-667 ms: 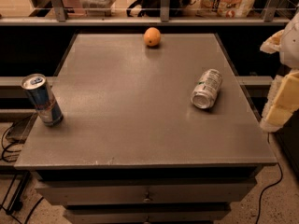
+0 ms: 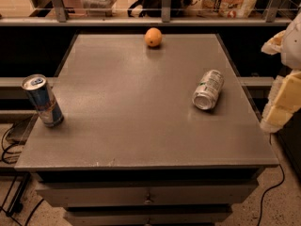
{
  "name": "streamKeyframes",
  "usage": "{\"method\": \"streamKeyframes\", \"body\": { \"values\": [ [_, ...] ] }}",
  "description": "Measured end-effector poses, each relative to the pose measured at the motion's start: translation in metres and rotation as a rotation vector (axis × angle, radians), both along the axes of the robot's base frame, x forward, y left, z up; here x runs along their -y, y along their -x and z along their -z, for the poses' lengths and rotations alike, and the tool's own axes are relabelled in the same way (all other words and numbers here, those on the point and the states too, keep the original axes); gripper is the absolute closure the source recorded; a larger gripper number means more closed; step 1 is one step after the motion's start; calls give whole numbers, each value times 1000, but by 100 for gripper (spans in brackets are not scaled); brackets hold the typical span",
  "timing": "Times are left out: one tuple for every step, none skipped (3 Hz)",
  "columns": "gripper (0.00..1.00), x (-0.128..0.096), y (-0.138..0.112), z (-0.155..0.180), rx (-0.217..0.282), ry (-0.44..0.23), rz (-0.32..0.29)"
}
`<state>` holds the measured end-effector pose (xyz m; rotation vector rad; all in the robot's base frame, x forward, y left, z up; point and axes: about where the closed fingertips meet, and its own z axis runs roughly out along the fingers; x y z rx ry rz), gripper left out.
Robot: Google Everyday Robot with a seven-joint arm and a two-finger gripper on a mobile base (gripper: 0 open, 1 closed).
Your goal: Move 7up can near orange
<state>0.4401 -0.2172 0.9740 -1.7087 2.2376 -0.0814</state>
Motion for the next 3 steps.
{"method": "streamKeyframes", "body": {
  "values": [
    [0, 0, -11, 11, -17, -85, 36],
    [0, 1, -28, 29, -33, -215, 53],
    [0, -8, -46, 45, -27, -306, 51]
  ]
}}
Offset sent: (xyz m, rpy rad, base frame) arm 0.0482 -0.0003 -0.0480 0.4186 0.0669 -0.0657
